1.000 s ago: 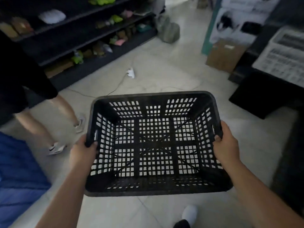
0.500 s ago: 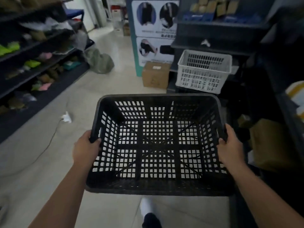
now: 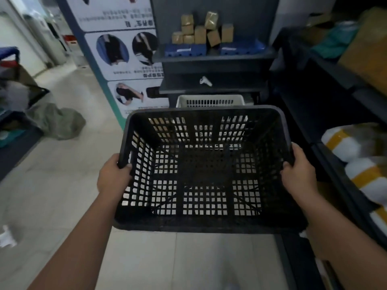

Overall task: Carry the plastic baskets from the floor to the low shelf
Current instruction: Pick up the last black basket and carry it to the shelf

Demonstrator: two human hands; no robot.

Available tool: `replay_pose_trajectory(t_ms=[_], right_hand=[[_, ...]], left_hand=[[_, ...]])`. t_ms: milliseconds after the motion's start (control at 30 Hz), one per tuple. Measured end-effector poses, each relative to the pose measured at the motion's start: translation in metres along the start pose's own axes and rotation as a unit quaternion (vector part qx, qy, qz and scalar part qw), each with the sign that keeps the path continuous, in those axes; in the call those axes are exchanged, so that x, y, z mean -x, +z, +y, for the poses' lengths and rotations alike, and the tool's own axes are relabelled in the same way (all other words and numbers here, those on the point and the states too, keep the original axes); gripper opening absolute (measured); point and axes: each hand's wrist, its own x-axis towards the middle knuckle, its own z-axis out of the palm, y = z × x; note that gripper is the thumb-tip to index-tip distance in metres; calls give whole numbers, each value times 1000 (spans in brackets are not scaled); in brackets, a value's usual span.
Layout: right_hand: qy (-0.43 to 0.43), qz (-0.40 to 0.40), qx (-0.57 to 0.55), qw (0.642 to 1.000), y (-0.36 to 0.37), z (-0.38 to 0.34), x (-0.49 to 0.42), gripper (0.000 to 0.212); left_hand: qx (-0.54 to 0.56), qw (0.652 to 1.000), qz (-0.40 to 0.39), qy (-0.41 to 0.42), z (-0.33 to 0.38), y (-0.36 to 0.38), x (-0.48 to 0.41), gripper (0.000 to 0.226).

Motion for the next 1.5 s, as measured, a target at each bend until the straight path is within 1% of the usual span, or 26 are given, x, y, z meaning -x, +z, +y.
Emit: replay_pose_trajectory(t_ms=[133, 200, 300, 400, 467, 600, 733, 900, 1033, 1133, 1233, 1367, 1500], right_hand=[[6, -2, -12, 1000, 16, -11, -102, 55], [-6, -2, -19, 1000, 26, -14, -155, 53], [-21, 0, -29, 999, 42, -18, -238, 51], [-12, -18, -30, 999, 53, -31, -314, 52], [-12, -31, -23, 999, 59, -42, -359, 53], [-22, -37, 9, 999, 72, -58, -435, 52], [-16, -49, 25, 998, 94, -65, -496, 52], [4, -54, 45, 998, 132, -71, -556, 55], [21, -55, 63, 996, 168, -74, -587, 59], [41, -62, 68, 995, 190, -74, -600, 54], [46, -71, 71, 994, 205, -71, -607, 43], [57, -79, 75, 992, 220, -66, -609, 42], [56, -82, 75, 992, 226, -67, -623, 38]], left_hand=[[16, 999, 2, 29, 65, 46, -84, 24], [22, 999, 7, 39, 95, 71, -123, 23], [30, 999, 16, 42, 139, 107, -182, 26], [22, 998, 31, 40, 178, 138, -235, 26], [21, 999, 35, 33, 199, 156, -268, 26], [43, 999, 18, 16, 231, 188, -325, 29], [39, 999, 13, 15, 252, 219, -376, 24], [30, 999, -13, 6, 264, 252, -452, 25], [16, 999, -36, 2, 261, 276, -510, 25], [2, 998, -59, 0, 250, 290, -540, 27], [-16, 997, -78, -14, 237, 302, -561, 31], [-34, 995, -91, -29, 224, 315, -568, 28], [-32, 995, -87, -34, 228, 320, -576, 26]])
